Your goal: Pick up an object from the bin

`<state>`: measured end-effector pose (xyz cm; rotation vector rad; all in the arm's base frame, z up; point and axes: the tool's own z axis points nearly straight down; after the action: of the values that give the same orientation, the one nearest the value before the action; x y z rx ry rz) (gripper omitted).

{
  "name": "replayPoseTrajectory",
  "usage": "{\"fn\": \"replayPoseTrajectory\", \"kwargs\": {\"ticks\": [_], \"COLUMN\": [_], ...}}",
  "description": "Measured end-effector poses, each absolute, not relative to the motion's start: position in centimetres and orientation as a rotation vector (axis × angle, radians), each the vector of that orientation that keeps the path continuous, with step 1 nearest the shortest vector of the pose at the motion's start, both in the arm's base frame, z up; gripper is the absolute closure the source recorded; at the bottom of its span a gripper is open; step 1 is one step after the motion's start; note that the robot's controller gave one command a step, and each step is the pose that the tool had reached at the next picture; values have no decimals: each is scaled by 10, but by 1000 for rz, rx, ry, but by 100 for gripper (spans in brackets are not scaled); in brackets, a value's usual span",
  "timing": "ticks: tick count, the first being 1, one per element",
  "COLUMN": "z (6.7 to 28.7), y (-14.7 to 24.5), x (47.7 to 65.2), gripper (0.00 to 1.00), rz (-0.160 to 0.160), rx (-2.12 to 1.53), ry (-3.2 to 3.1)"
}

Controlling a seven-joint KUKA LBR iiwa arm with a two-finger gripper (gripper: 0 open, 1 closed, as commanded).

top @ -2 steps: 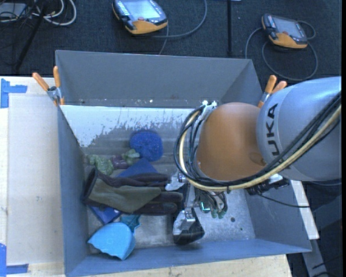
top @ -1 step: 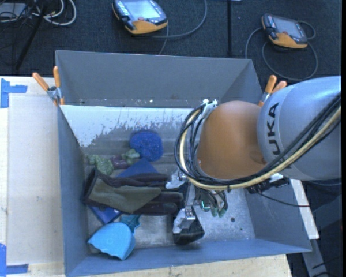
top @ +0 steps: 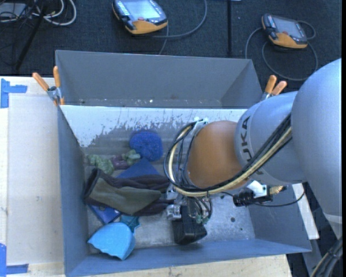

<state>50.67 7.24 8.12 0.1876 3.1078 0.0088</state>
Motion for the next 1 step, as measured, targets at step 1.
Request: {"fn": "replayPoseTrajectory", "kwargs": {"ticks": [1], "z": [81], "y": [72], "x": [507], "gripper": [100], "rz": [9], "rx": [188], "ry": [3108]}}
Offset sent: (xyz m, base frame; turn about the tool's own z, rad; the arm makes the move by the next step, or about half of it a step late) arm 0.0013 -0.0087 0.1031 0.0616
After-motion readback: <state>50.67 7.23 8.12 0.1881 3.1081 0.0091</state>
